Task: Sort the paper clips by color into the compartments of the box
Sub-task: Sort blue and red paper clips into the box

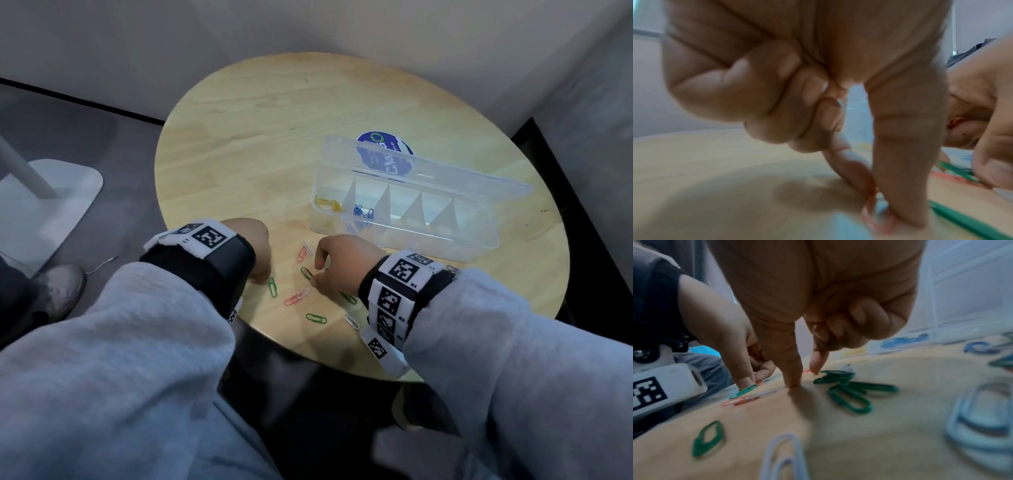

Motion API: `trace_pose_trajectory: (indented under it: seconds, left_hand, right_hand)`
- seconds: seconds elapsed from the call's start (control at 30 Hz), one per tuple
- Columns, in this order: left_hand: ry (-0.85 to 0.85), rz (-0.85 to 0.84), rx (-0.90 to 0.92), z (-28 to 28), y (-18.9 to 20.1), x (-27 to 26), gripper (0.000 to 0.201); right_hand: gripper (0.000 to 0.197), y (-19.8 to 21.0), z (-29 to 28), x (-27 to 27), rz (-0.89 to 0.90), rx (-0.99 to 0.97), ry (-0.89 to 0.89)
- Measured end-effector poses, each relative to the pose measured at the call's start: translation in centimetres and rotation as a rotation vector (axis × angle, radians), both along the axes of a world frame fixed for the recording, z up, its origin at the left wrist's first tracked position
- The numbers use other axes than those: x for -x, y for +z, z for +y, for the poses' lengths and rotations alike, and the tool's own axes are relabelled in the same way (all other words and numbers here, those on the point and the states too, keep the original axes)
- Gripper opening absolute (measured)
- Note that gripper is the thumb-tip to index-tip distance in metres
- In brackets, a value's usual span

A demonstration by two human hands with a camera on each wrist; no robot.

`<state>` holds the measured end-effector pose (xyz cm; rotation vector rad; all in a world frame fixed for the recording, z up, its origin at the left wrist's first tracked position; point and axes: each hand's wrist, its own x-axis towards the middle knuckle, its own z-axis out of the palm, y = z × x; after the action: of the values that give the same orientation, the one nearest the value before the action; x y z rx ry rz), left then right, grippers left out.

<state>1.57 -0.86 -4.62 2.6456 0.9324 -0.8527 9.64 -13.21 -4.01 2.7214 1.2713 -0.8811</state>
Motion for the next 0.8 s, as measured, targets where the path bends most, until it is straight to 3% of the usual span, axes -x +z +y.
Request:
trace_pose_trajectory:
  seconds: [0.27, 0.47, 0.6, 0.8]
  left_hand:
    - [0.083, -0.108, 0.122, 0.3, 0.7, 0.3, 0.009]
    - [0.260, -0.341, 0.406, 1.6, 2.4, 0.5, 0.012]
    - [0.376, -0.440, 0.572, 1.8, 2.7, 0.6, 0.022]
    - [0.512, -0.520, 0.730, 1.8, 2.7, 0.5, 0.027]
  right_hand:
    - [0.009, -0.3, 0.0, 0.2, 0.054, 0.035, -0.056]
    - [0.004, 0.7, -0.6, -0.6, 0.076, 0.057, 0.007]
    - [0.014, 0.8, -0.6, -0.8, 0.045, 0.145, 0.103]
    - [0.014, 0.3, 0.0, -0.2, -0.008, -0.030, -0.033]
